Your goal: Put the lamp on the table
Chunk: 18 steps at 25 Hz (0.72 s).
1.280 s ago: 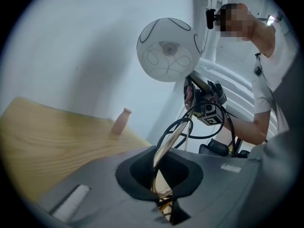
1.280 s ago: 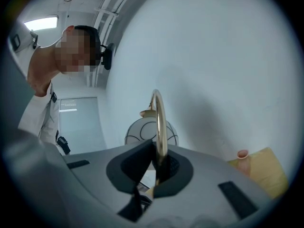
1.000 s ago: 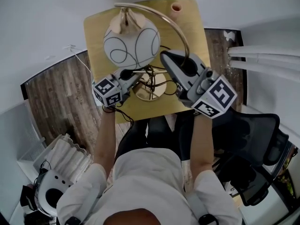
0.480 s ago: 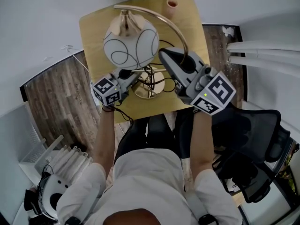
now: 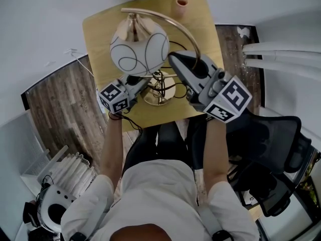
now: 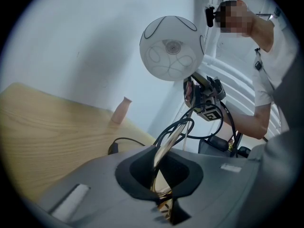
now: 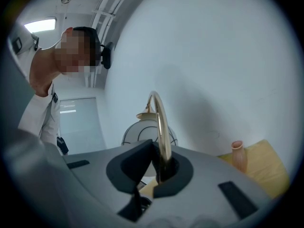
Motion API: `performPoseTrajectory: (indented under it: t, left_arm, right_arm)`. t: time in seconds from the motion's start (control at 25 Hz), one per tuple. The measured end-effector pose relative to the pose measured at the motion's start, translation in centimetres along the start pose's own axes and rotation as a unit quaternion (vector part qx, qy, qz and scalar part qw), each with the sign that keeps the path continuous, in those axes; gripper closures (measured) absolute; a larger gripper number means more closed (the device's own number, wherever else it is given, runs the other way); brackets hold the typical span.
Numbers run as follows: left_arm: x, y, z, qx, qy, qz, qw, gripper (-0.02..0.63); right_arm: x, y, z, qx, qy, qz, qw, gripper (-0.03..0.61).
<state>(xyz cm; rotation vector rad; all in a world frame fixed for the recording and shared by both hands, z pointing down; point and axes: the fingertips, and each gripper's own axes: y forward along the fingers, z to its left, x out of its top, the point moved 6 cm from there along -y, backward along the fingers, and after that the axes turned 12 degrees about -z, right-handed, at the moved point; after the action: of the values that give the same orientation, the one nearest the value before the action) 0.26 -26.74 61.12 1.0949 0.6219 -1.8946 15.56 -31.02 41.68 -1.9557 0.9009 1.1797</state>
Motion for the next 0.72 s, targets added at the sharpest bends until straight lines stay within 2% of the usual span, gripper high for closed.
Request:
performPoseTrajectory:
  t: [0.24,0.52,0.72]
  left_arm:
    - [-0.1,0.0,-0.1,-0.002,-0.007,0.001,1.0,0.598]
    - [-0.4,-0.2,-0.1,-0.001,-0.014,0.001,0.9999,0.591]
    - [-0.3,-0.3,-0.2,0.004,-0.015,0.002,0.9999,0.588]
  right_arm:
    - [0.0,0.0,-0.3,-0.006,0.015,-0.004,1.0,0.577]
    - [-0.1,-0.8,-1.8,-0.031,0.095,-0.044,0.994,0.577]
    - [-0.1,-0.7,-1.9,-0.038,0.1,-0.045,0.993,0.577]
